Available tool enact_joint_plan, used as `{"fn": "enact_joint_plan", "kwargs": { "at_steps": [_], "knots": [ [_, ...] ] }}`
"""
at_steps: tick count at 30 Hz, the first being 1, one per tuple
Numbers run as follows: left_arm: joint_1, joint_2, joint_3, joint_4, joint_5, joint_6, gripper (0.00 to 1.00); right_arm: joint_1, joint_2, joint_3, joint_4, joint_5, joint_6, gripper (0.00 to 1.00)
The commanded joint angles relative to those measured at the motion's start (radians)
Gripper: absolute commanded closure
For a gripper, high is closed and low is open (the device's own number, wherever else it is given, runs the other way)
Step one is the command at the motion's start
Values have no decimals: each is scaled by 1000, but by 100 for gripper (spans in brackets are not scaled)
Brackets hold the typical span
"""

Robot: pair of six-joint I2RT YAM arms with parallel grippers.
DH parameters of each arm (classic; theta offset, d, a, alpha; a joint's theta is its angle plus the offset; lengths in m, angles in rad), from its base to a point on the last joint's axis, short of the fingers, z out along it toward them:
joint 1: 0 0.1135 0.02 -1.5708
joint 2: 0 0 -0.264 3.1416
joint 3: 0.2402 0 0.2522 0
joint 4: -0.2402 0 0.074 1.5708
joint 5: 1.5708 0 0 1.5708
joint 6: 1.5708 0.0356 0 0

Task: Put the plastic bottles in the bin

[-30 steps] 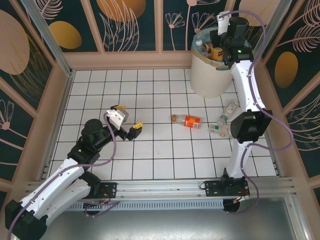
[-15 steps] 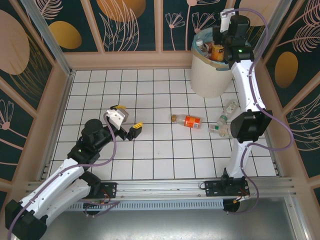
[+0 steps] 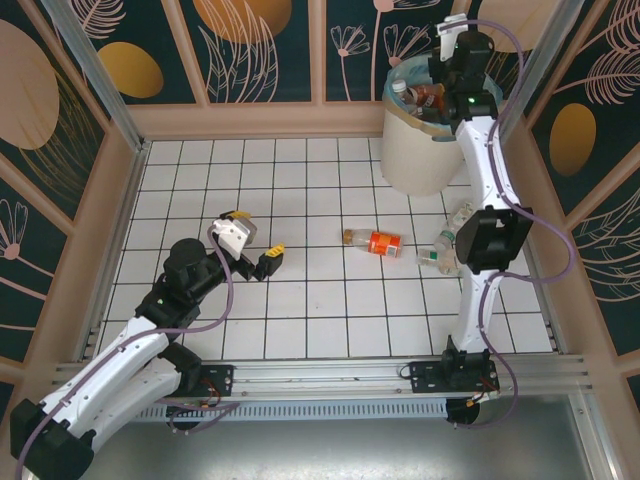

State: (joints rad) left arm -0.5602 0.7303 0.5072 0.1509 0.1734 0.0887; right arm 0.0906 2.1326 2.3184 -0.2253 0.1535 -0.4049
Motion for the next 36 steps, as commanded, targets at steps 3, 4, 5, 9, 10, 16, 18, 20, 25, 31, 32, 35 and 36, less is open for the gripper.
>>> {"fn": "enact_joint_plan", "kwargs": {
  "at_steps": [3,4,5,9,10,16,18,20,25,31,32,35,36],
  "knots": [
    [-1,15,-9,-8,-9,16,1,-4,49,-81,55,13,-83,72],
    [-1,15,-9,-10,-11,17,1,0,54,-90,52,10,-83,72],
    [-1,17,-9,-10,-10,18,1,4,55,-105,51,8,-83,72],
    [-1,23,-8,-10,-9,19,1,9,60,-145,55,8,-73,73],
    [-1,24,-8,-11,-8,19,1,8,66,-141,46,8,-67,73],
    [-1,27,-10,-17,-8,23,1,8,77,-124,-66,-53,-17,65],
    [-1,27,-10,-18,-8,22,1,8,53,-126,-93,-95,30,59],
    [-1,29,-9,-18,-8,23,1,8,6,-133,-108,-147,89,51],
    [-1,31,-8,-25,-6,24,1,8,-124,-171,-82,-290,230,30],
    [-1,22,-10,-30,-5,26,1,-3,-281,-321,78,-388,355,8],
    [-1,20,-9,-30,-6,25,1,-7,-293,-334,91,-401,371,9],
    [-1,15,-12,-33,-6,24,1,-16,-311,-355,99,-421,401,23],
    [-2,14,-12,-34,-7,25,1,-18,-311,-363,97,-423,406,31]
  ]
}}
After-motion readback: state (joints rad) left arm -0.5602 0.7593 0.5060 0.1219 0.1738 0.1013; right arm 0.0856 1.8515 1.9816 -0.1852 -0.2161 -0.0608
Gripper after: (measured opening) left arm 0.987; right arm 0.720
